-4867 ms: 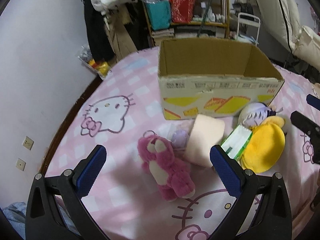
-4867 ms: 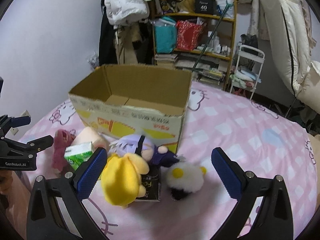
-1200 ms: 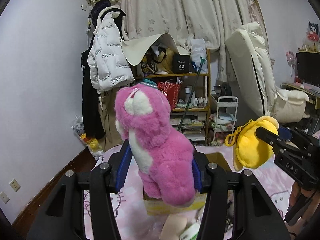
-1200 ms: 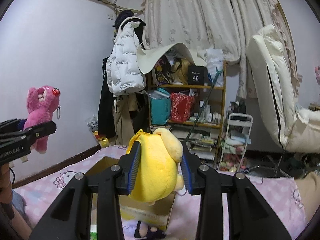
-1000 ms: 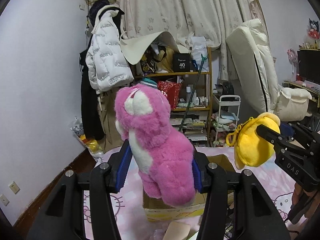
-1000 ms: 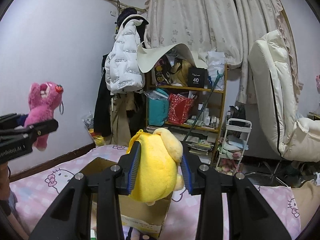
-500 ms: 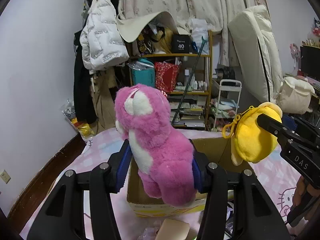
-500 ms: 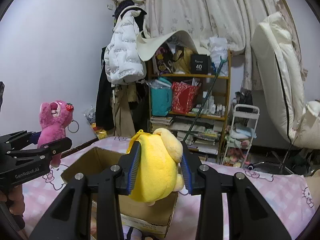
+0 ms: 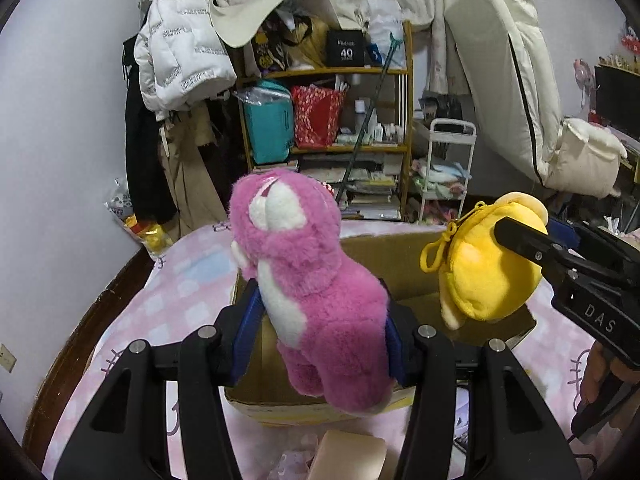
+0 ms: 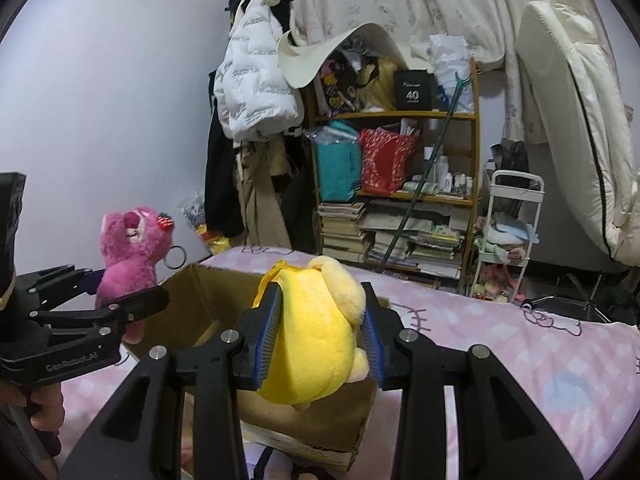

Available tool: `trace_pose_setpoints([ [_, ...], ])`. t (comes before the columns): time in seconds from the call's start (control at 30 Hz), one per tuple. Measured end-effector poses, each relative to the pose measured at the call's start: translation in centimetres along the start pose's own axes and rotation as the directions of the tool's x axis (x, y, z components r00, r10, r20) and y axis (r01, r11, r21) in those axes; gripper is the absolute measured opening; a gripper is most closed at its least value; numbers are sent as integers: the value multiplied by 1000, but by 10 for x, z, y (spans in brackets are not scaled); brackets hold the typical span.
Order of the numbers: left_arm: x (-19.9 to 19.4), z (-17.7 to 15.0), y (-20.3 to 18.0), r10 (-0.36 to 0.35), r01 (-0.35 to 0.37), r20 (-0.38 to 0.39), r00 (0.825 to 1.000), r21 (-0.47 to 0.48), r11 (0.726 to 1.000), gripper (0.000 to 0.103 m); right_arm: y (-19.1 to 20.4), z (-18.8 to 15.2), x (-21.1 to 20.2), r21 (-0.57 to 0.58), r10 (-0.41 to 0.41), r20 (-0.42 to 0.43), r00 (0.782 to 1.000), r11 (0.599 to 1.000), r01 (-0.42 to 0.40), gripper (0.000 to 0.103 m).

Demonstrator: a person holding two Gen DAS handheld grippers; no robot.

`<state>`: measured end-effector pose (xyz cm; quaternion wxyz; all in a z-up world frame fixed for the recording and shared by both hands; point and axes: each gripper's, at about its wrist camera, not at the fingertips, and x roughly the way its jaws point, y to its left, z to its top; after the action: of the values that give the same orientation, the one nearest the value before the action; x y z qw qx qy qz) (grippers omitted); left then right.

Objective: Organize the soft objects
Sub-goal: 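Lift the pink bear and yellow plush over the cardboard box with both tools, then open both tools to drop the plush toys into the box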

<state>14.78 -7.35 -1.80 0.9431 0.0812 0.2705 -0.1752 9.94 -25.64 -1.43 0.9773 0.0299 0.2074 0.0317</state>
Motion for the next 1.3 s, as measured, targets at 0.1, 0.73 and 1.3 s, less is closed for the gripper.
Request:
trace_pose_setpoints([
  [0.1, 5, -4, 2, -7, 6, -28, 1000, -10, 1000, 53, 3, -4, 4, -10, 15, -18, 1000, 1000, -15, 41],
  [0.73, 7, -14, 2, 9, -9, -65, 998, 0, 1000, 67, 7, -12, 10, 2, 38, -70, 997, 999, -38, 51],
  [1.3, -51, -25, 11, 35, -39, -71, 997, -47, 998, 99, 2, -8, -30, 61, -2, -81, 997, 998, 7, 103],
])
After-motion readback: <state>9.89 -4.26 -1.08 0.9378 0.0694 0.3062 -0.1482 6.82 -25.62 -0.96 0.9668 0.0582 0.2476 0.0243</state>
